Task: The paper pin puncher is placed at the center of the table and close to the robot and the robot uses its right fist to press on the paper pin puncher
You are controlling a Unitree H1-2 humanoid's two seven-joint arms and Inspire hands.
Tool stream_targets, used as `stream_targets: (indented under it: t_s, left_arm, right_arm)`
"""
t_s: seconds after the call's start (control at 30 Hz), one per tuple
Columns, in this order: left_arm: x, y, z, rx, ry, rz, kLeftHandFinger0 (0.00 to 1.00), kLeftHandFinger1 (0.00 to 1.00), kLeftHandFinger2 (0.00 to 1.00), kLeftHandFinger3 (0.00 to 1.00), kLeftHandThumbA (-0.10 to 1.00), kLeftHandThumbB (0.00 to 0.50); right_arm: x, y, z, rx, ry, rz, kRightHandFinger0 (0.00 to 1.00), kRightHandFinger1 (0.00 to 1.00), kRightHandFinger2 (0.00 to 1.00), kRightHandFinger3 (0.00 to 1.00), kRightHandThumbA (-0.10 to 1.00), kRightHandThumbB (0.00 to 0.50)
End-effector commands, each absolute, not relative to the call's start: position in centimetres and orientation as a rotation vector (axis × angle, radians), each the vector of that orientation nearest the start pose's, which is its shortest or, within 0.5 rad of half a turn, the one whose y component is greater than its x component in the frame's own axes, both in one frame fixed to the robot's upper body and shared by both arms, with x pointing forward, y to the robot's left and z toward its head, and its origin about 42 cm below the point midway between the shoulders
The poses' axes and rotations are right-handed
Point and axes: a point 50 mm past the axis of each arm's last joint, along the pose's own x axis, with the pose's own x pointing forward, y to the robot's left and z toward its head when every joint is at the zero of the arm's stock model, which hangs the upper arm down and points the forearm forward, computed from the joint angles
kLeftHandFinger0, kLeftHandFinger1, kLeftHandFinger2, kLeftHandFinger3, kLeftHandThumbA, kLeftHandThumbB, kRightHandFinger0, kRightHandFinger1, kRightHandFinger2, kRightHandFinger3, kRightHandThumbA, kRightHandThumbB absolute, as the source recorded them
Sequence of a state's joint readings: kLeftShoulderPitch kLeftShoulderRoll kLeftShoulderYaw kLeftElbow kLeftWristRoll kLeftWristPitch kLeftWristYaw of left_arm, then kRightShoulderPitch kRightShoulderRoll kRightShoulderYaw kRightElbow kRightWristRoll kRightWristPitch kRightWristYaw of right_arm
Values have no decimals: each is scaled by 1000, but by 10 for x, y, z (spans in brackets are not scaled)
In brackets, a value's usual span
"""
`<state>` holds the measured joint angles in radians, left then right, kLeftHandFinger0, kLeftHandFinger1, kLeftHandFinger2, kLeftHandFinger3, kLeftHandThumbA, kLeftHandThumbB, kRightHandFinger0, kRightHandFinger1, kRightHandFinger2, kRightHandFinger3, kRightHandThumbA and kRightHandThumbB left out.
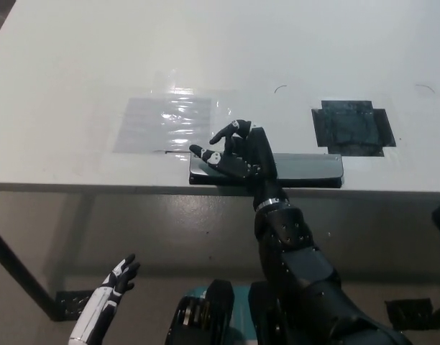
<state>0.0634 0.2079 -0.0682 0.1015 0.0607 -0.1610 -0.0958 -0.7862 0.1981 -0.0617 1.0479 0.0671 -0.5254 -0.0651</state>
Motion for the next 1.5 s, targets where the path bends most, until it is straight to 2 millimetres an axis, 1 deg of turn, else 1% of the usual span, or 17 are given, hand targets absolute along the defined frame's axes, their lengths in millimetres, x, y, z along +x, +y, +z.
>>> stream_targets:
  t_s: [0.0, 0.03, 0.07, 0.1, 0.17, 0.3, 0.43, 0.63, 0.73, 1.03, 1.17, 1.27, 1.3, 1.33, 1.37, 1.4, 1.47]
  left_arm:
    - [270, 262, 84, 275, -68, -204, 1000, 1000, 1000, 1000, 1000, 309]
    - [272, 262, 85, 275, -71, -204, 1000, 1000, 1000, 1000, 1000, 309]
    - [274, 262, 86, 275, -78, -201, 1000, 1000, 1000, 1000, 1000, 287]
    - [275, 262, 87, 277, -83, -198, 1000, 1000, 1000, 1000, 1000, 292]
    - [277, 262, 88, 286, -92, -191, 1000, 1000, 1000, 1000, 1000, 289]
    - [281, 265, 94, 291, -105, -189, 1000, 1000, 1000, 1000, 1000, 280]
    - [282, 266, 95, 291, -111, -178, 1000, 1000, 1000, 1000, 1000, 280]
    - [284, 267, 98, 289, -119, -178, 1000, 1000, 1000, 1000, 1000, 251]
    - [287, 267, 99, 285, -122, -177, 1000, 1000, 1000, 1000, 1000, 257]
    - [287, 268, 99, 283, -117, -169, 1000, 1000, 1000, 1000, 1000, 271]
    - [289, 268, 100, 281, -125, -168, 1000, 1000, 1000, 1000, 1000, 250]
    - [289, 268, 100, 278, -124, -169, 1000, 1000, 1000, 1000, 1000, 253]
    - [288, 268, 100, 279, -122, -168, 1000, 1000, 1000, 1000, 1000, 254]
    - [289, 268, 100, 280, -124, -166, 1000, 1000, 1000, 1000, 1000, 253]
    - [290, 269, 102, 280, -127, -161, 1000, 1000, 1000, 1000, 1000, 259]
    - [290, 269, 102, 276, -126, -159, 1000, 1000, 1000, 1000, 1000, 253]
    - [290, 269, 102, 287, -130, -161, 1000, 1000, 1000, 1000, 1000, 249]
  right_arm:
    - [461, -93, 193, 357, -291, 140, 0, 56, 264, 133, 1000, 212]
    - [461, -94, 195, 357, -292, 141, 0, 47, 251, 119, 1000, 216]
    - [452, -102, 266, 385, -479, 166, 0, 4, 148, 67, 1000, 189]
    - [443, -107, 299, 401, -561, 184, 0, 0, 19, 7, 1000, 191]
    - [419, -119, 355, 449, -723, 258, 0, 0, 0, 0, 1000, 198]
    - [364, -145, 408, 387, -936, 319, 0, 0, 0, 0, 1000, 221]
    - [329, -170, 404, 268, -1019, 346, 0, 0, 0, 0, 1000, 200]
    - [281, -206, 358, 125, -979, 291, 0, 0, 0, 0, 1000, 181]
    - [265, -220, 326, 115, -875, 237, 0, 0, 0, 0, 1000, 216]
    - [264, -240, 182, 163, -463, 106, 0, 0, 0, 0, 1000, 110]
    - [267, -246, 134, 98, -325, -5, 0, 0, 0, 0, 1000, 33]
    - [267, -248, 119, 87, -270, -22, 0, 0, 0, 0, 1000, 44]
    - [263, -248, 99, 97, -184, -62, 203, 183, 229, 271, 1000, 131]
    - [263, -247, 93, 97, -166, -68, 214, 189, 216, 277, 1000, 130]
    - [259, -242, 88, 66, -144, -43, 551, 615, 669, 668, 1000, 162]
    - [255, -238, 86, 45, -118, 3, 884, 997, 1000, 1000, 1000, 175]
    - [253, -235, 80, 7, -113, 93, 1000, 1000, 1000, 1000, 1000, 204]
